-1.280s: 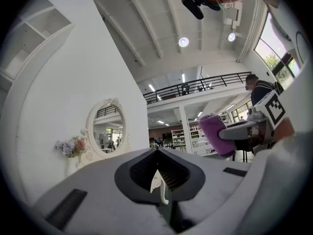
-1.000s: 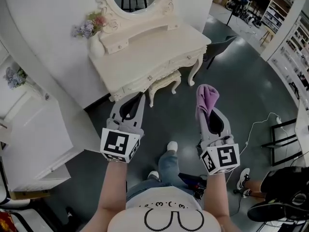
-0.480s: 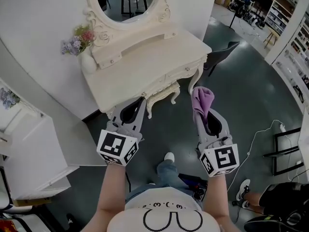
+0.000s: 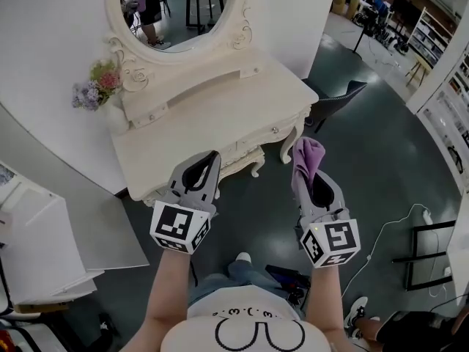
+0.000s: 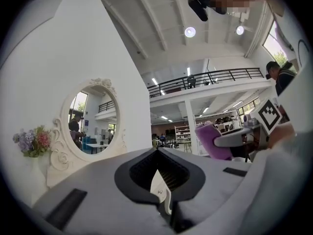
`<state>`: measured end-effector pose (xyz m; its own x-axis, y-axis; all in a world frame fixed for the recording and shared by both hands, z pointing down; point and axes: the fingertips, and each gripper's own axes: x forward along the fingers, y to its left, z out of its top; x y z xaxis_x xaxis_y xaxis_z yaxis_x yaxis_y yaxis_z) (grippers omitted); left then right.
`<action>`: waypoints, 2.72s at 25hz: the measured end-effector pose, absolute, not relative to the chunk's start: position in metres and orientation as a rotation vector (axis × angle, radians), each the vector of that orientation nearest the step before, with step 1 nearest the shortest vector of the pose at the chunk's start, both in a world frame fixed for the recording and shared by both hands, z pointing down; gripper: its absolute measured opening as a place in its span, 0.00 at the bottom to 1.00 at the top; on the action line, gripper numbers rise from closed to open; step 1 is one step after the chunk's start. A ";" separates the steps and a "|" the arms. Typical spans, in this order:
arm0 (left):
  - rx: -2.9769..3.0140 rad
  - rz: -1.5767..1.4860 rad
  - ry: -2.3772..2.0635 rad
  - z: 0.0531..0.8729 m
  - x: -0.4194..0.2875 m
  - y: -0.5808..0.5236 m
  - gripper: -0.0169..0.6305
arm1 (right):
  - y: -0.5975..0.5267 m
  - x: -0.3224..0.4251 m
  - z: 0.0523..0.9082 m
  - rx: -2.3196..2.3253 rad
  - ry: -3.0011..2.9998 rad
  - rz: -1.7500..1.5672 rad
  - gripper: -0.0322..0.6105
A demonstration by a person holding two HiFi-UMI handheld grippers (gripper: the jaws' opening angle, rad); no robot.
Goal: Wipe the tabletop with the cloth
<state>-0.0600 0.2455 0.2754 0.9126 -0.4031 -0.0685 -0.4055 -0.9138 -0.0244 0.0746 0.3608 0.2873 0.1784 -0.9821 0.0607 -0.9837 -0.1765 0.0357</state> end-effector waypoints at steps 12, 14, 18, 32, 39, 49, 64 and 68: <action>-3.027 0.023 0.703 0.294 0.010 0.209 0.02 | 0.321 0.138 0.288 2.330 -2.087 0.017 0.16; -3.030 0.029 0.714 0.296 0.021 0.200 0.02 | 0.311 0.151 0.292 2.342 -2.085 0.041 0.16; -3.035 0.032 0.713 0.300 0.045 0.176 0.02 | 0.287 0.179 0.298 2.361 -2.074 0.086 0.16; -3.168 -0.028 0.741 0.327 0.156 0.027 0.02 | 0.124 0.298 0.309 2.326 -2.059 0.107 0.16; -3.150 -0.111 0.754 0.340 0.185 -0.051 0.02 | 0.026 0.329 0.332 2.203 -2.041 0.192 0.17; -3.173 -0.127 0.928 0.352 0.207 -0.133 0.02 | -0.072 0.375 0.359 2.070 -2.020 0.396 0.16; -3.075 -0.134 1.402 0.367 0.219 -0.213 0.02 | -0.209 0.446 0.420 1.731 -2.045 0.655 0.16; -3.036 -0.182 1.496 0.377 0.222 -0.226 0.02 | -0.241 0.465 0.442 1.645 -2.008 0.689 0.16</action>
